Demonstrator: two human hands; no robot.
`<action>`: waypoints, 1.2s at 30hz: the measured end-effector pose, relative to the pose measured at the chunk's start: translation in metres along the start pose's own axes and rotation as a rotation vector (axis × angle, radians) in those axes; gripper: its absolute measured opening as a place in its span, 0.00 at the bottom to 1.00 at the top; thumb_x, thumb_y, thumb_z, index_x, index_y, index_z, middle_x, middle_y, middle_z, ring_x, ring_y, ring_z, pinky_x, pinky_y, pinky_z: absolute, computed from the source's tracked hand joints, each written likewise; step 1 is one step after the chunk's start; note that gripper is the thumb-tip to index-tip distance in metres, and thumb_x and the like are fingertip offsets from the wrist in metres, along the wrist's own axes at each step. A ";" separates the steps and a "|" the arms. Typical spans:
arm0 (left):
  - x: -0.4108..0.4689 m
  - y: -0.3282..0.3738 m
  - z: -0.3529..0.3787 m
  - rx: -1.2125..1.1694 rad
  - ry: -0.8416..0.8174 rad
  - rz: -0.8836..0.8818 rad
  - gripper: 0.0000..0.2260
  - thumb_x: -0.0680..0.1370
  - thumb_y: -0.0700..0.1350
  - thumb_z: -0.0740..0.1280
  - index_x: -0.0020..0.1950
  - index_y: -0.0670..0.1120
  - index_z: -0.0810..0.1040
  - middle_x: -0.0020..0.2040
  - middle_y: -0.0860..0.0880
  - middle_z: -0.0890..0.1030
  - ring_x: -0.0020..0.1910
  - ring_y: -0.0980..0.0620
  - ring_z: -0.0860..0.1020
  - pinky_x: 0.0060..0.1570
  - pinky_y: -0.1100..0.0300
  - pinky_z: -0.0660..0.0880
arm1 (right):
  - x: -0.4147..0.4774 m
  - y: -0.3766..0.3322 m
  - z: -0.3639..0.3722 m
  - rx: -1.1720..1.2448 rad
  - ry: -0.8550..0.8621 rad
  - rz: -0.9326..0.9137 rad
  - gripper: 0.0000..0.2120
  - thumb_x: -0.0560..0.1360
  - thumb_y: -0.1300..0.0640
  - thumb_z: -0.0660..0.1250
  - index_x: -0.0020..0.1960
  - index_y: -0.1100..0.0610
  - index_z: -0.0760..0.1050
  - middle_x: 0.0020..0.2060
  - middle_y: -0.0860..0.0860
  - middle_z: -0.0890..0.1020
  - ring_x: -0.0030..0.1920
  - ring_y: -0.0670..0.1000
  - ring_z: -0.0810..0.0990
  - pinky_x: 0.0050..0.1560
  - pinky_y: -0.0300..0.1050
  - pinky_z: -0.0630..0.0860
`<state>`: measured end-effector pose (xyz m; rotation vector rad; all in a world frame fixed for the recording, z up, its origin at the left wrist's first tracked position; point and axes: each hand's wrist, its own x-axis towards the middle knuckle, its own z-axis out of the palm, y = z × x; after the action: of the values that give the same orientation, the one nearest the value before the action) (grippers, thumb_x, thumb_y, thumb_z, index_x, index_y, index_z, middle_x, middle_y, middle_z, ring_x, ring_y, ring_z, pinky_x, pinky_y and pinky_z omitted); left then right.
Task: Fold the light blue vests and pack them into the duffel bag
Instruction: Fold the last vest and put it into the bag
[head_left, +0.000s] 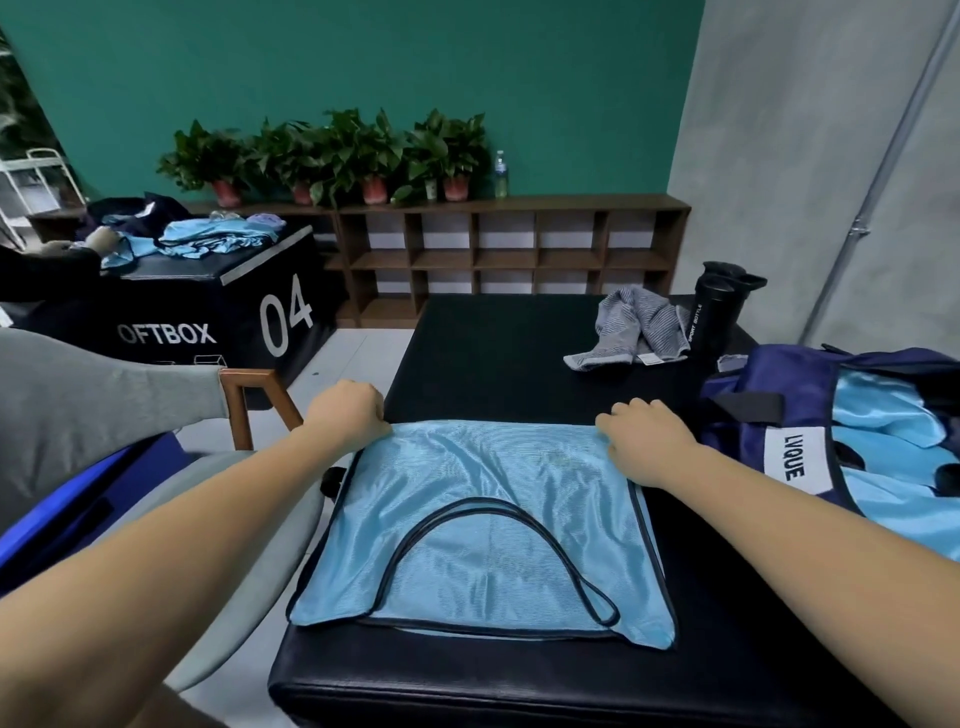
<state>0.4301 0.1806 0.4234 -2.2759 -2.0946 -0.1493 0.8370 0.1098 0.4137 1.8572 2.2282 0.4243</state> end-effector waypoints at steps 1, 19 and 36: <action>0.002 0.001 0.000 0.048 -0.016 -0.011 0.08 0.73 0.54 0.75 0.41 0.50 0.83 0.39 0.49 0.82 0.41 0.47 0.81 0.39 0.55 0.82 | 0.002 0.001 0.002 0.001 -0.002 0.016 0.11 0.82 0.55 0.60 0.62 0.50 0.74 0.57 0.50 0.78 0.59 0.55 0.76 0.57 0.51 0.68; 0.017 -0.031 0.022 -0.533 -0.062 -0.336 0.13 0.75 0.48 0.77 0.45 0.37 0.86 0.43 0.39 0.87 0.38 0.45 0.80 0.39 0.51 0.82 | 0.017 0.032 0.004 0.439 -0.125 0.317 0.06 0.77 0.58 0.64 0.52 0.53 0.78 0.52 0.55 0.82 0.51 0.60 0.81 0.54 0.53 0.83; -0.081 -0.010 0.026 -0.387 -0.023 -0.025 0.19 0.71 0.54 0.79 0.55 0.56 0.74 0.52 0.53 0.73 0.44 0.52 0.79 0.49 0.52 0.80 | -0.052 0.016 -0.007 -0.281 -0.059 -0.395 0.30 0.79 0.65 0.63 0.78 0.50 0.62 0.68 0.53 0.69 0.64 0.57 0.71 0.57 0.50 0.66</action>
<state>0.4143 0.1034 0.3891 -2.4568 -2.2736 -0.5807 0.8588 0.0605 0.4243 1.2400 2.2821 0.5635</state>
